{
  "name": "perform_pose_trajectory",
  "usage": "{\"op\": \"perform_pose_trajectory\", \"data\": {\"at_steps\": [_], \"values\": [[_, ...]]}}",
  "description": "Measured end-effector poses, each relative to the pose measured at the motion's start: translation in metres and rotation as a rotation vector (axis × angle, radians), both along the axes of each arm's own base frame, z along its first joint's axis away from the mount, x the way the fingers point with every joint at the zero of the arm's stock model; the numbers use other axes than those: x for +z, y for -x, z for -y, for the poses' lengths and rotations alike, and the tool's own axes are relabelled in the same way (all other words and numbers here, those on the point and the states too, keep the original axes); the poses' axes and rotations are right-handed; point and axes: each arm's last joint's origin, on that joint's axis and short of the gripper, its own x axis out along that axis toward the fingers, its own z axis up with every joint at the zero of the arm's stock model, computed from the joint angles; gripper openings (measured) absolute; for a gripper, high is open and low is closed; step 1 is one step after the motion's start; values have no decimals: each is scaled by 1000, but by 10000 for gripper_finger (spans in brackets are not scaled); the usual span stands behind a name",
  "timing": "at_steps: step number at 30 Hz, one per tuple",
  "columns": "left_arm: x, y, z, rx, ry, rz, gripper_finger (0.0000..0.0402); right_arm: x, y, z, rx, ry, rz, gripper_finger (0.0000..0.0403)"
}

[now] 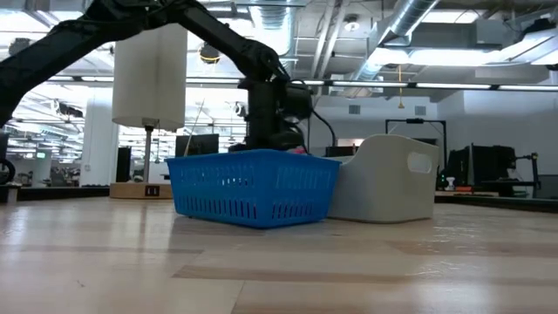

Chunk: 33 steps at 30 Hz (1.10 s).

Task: Pick & Place Office items
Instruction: Put the red digital timer into the blue bin

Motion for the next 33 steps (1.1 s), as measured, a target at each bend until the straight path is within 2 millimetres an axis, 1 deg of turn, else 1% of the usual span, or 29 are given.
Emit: {"op": "perform_pose_trajectory", "data": {"at_steps": [3,9,11,14,17,21,25,27,29,30,33], "values": [[0,-4,4,-17,1,20,0,0,1,-1,-15,-1,-4,171],[-8,-13,13,-40,4,39,0,0,2,-1,-26,-4,-4,171],[-15,-14,14,-41,17,24,0,0,1,-2,-27,-4,-4,171],[-16,-15,16,-43,35,29,0,0,-1,-4,-27,-6,0,171],[-18,-14,22,-54,43,4,0,0,-3,-7,-27,-5,0,171],[-18,-11,40,-89,74,-84,0,-1,-6,-10,-27,0,-5,171],[-19,-14,70,-154,96,-158,0,-2,-10,-15,-21,8,-12,171],[-17,-16,83,-185,61,-177,0,-2,-11,-18,-12,9,-12,171],[-10,-16,92,-207,-18,-191,1,-1,-12,-21,-5,3,-4,171],[-3,-16,96,-211,-60,-191,2,-1,-13,-23,-6,7,-2,171],[29,-12,103,-178,-198,-150,12,2,-13,-29,5,13,18,171]]}}
